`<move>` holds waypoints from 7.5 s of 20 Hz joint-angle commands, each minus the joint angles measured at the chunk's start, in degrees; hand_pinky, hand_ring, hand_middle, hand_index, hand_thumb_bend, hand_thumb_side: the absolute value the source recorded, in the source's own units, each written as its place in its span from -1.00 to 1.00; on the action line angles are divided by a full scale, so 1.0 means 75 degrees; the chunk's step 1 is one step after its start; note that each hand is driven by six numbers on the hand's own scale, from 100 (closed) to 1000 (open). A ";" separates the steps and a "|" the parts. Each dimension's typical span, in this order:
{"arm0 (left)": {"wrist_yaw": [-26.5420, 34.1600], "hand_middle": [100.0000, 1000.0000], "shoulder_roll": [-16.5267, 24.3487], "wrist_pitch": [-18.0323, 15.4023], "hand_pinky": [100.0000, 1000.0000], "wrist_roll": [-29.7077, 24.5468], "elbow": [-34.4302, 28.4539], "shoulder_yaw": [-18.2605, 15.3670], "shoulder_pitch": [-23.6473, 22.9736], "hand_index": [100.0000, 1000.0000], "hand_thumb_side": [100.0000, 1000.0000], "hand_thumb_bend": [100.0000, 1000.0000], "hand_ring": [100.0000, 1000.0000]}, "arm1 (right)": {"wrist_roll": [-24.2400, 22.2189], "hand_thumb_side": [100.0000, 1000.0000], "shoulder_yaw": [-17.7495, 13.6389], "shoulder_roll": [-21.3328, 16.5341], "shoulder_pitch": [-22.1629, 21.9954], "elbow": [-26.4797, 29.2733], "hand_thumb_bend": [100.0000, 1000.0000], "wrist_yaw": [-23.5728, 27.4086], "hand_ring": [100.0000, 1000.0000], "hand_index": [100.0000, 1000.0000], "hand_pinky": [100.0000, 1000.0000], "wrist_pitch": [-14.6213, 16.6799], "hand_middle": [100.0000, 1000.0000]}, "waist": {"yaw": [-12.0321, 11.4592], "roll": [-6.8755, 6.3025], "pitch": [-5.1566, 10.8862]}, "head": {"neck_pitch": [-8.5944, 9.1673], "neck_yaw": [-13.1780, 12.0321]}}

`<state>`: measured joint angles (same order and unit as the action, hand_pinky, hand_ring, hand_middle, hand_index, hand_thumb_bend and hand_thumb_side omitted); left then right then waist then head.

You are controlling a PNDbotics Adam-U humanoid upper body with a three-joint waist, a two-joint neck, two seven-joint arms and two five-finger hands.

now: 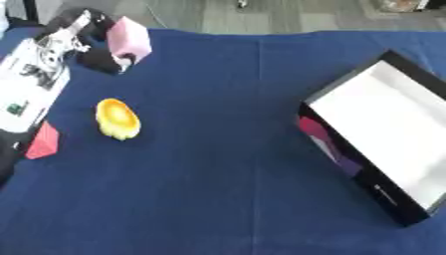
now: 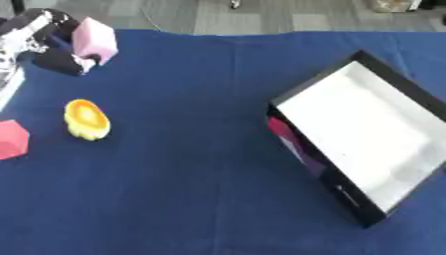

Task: Pick up the objects with one hand, pass them to the other hand, and then place them into the box on the other side of the table.

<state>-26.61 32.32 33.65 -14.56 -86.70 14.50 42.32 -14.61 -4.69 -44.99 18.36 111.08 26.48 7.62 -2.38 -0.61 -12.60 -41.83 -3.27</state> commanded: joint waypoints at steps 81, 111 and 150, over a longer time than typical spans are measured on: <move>-0.0521 -0.08 -0.3654 -0.2374 0.34 0.2780 -0.0372 0.1302 -0.0124 -0.02 -1.00 -1.00 0.33 | -0.1913 -1.00 0.3272 0.1657 0.4310 -0.3839 -0.40 -0.5054 0.97 0.91 0.97 0.2019 0.81 | -0.0857 0.0068 0.0347 | -0.0187 0.1340; -0.0445 -0.10 -0.4189 -0.2656 0.32 0.3209 -0.0007 0.1425 -0.0163 -0.02 -0.99 -1.00 0.32 | -0.1516 -1.00 0.3332 0.1871 0.4381 -0.3915 -0.33 -0.4989 0.96 0.95 1.00 0.1135 0.80 | -0.1043 0.0087 0.0304 | -0.0111 0.1576; -0.0066 -0.10 -0.4510 -0.3063 0.32 0.3462 0.0437 0.1529 -0.0038 0.00 -0.88 -1.00 0.34 | -0.1983 -1.00 0.3392 0.1855 0.4335 -0.3740 -0.54 -0.4545 0.92 0.86 1.00 0.0658 0.67 | -0.1083 0.0109 0.0247 | -0.0074 0.1708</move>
<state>-27.46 -1.08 11.19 11.49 -82.72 25.67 40.74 -29.35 21.27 -30.05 49.89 81.92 -8.09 12.58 -10.57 0.11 -12.14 -43.14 9.32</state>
